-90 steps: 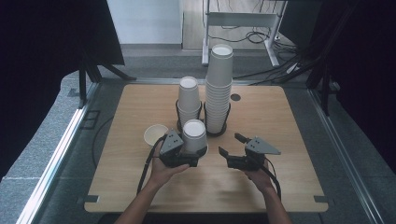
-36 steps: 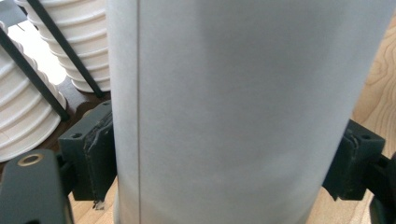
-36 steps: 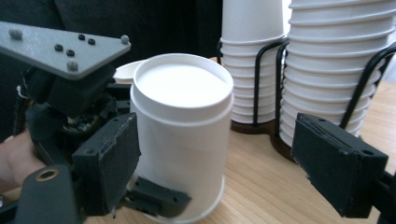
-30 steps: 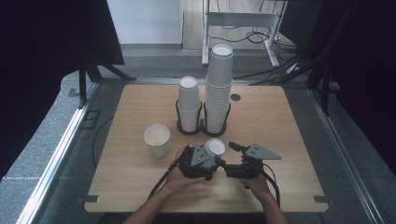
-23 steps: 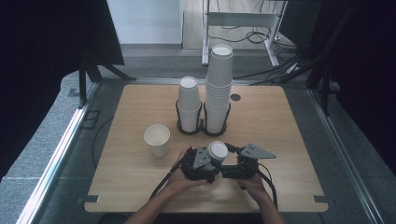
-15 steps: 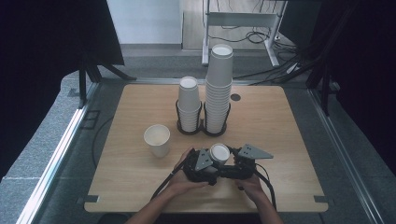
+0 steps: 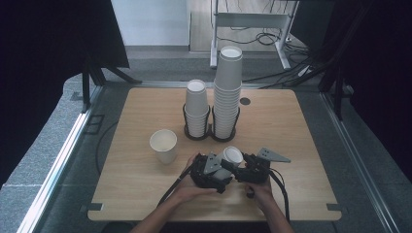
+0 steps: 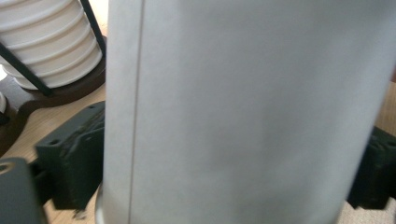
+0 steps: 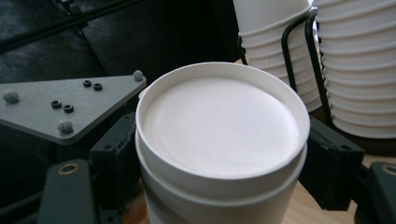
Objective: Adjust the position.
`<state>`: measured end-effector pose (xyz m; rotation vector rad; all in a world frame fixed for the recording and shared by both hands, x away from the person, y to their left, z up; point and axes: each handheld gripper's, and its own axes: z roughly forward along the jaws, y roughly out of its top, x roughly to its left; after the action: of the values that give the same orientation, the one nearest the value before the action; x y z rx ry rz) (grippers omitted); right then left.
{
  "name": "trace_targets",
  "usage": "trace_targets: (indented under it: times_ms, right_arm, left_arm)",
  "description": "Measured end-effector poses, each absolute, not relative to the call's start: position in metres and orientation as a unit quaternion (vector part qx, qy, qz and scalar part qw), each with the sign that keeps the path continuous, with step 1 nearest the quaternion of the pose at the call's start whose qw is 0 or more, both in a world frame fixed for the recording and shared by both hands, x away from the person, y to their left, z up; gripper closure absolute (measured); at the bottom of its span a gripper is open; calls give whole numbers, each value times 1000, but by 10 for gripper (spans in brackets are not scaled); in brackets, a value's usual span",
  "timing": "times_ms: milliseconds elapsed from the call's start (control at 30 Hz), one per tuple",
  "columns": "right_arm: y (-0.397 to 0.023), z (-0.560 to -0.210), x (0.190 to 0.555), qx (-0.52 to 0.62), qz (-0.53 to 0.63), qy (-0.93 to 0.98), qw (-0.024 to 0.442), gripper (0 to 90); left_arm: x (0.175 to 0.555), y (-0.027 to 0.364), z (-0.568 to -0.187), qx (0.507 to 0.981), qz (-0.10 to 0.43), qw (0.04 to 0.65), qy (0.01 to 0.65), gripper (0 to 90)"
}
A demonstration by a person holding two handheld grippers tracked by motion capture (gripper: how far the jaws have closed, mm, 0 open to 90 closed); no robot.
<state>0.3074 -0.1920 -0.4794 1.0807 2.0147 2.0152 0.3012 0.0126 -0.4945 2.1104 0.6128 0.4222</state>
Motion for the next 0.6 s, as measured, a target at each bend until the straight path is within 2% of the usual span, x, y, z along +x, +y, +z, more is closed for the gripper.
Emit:
trace_targets:
  times_ms: [600]
  right_arm:
    - [-190, -480, 306, 339, 652, 675, 66, 221]
  left_arm:
    - [301, 12, -494, 856, 177, 422, 241, 123]
